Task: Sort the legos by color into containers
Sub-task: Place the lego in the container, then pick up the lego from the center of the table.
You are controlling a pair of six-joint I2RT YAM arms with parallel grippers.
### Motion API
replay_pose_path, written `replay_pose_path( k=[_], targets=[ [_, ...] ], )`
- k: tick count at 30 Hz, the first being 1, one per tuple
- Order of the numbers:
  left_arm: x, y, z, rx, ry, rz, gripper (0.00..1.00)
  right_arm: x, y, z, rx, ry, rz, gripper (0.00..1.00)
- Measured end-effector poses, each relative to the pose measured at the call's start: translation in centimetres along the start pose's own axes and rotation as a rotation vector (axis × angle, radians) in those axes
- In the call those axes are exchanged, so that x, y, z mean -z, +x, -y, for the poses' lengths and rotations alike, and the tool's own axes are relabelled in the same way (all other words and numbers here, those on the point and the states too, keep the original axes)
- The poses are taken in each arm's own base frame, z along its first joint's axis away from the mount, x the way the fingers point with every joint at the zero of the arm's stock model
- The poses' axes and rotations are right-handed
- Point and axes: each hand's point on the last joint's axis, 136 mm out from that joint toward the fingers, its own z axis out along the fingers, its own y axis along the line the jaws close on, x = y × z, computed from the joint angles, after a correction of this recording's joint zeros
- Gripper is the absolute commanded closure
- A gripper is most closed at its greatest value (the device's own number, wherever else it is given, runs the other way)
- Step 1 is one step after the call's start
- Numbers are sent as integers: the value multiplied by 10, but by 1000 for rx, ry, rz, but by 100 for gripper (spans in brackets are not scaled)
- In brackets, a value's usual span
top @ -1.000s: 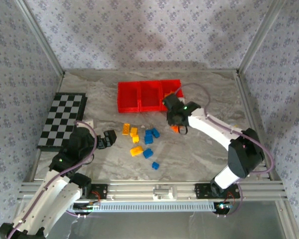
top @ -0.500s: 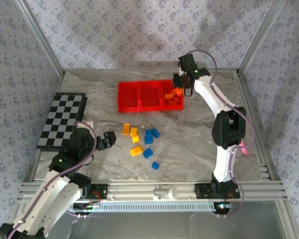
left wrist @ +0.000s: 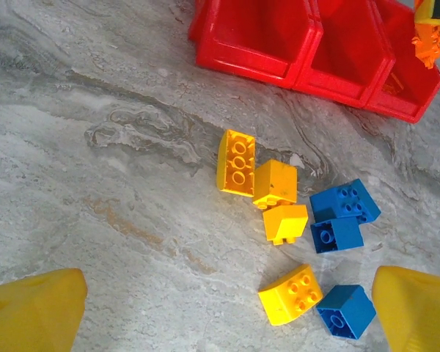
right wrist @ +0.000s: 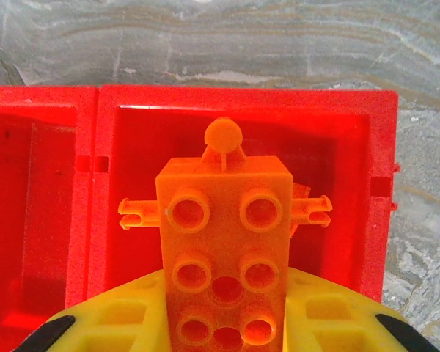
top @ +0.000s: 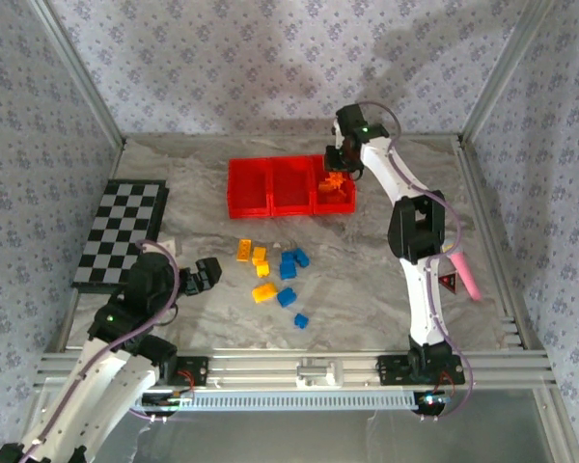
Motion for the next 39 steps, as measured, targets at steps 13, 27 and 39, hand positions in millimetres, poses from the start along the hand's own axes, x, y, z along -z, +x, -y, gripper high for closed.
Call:
replay_pose_path(
  k=[13,27,39],
  targets=[
    [-1,2,-2,9,-8,-12,0,-2,5,-4,0,-15,-20,42],
    [-10,9,-4,8,-31,-59,0,26,15,-17,5,-20,-33,25],
    [-21,9,2,6,-15,-82,0,110,85,-77,122,-108,4,24]
  ],
)
